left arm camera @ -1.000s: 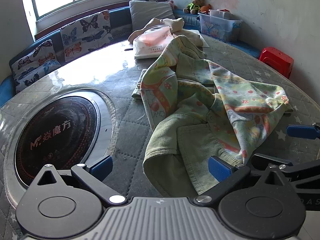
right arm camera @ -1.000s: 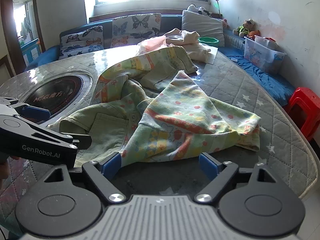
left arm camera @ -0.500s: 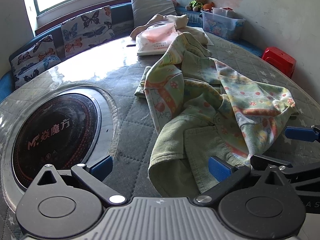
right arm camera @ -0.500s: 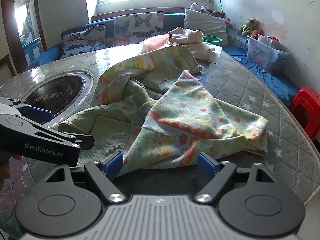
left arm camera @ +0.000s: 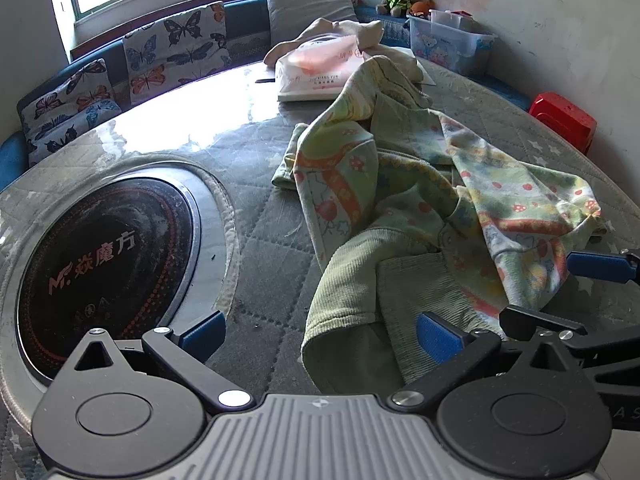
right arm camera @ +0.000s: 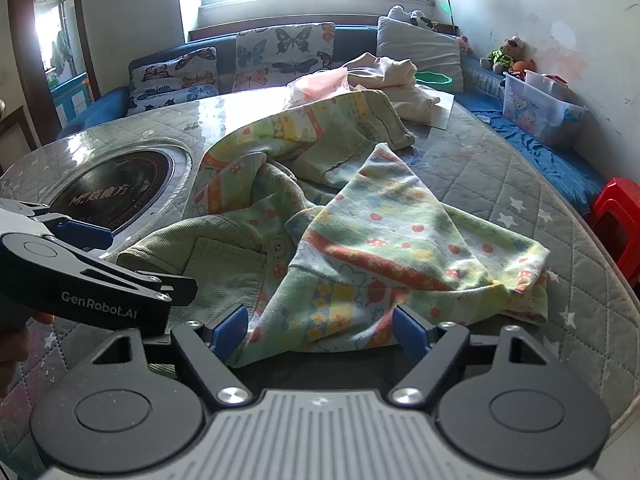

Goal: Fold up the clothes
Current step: 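Move both grippers toward the crumpled green patterned shirt, then close the right gripper on the shirt fabric while the left gripper closes on another edge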

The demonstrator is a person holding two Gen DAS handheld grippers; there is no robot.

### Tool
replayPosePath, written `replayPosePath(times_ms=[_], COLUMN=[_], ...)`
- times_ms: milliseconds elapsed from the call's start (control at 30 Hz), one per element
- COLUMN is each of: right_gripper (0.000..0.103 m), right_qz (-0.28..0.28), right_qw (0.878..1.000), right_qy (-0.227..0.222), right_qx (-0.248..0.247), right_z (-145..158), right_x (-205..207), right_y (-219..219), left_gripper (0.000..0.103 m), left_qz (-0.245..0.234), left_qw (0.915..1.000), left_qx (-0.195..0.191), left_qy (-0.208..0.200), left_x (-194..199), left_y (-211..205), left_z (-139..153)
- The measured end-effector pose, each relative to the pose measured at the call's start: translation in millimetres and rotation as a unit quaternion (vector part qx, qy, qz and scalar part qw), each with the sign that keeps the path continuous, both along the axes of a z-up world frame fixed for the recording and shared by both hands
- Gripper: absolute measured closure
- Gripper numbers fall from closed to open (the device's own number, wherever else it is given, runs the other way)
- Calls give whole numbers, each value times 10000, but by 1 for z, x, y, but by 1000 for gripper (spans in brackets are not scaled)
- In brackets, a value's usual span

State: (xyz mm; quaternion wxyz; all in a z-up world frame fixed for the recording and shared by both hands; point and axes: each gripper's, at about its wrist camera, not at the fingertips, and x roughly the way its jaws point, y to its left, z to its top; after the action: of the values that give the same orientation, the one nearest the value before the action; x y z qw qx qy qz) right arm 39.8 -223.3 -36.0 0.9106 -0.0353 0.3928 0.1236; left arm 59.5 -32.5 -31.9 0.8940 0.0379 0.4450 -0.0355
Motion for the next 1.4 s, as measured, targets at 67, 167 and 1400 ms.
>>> replayPosePath(times_ms=[67,167,1400], right_gripper=[22,23,45], right_qz=[-11,-10,163], right_qw=[10000,10000,9998], right_qy=[8,6,3], right_qx=[8,16,131], right_z=[0,0,-3], right_x=[2,4,36], right_y=[0,1,7], left_gripper=[0,0,0], left_qz=[-4,-1,160], left_qw=[10000,10000,9985], left_qx=[-12,-18,-365], left_qy=[13,20,-384], left_x=[1,3,50], left_y=[1,2,25], left_z=[-1,0,27])
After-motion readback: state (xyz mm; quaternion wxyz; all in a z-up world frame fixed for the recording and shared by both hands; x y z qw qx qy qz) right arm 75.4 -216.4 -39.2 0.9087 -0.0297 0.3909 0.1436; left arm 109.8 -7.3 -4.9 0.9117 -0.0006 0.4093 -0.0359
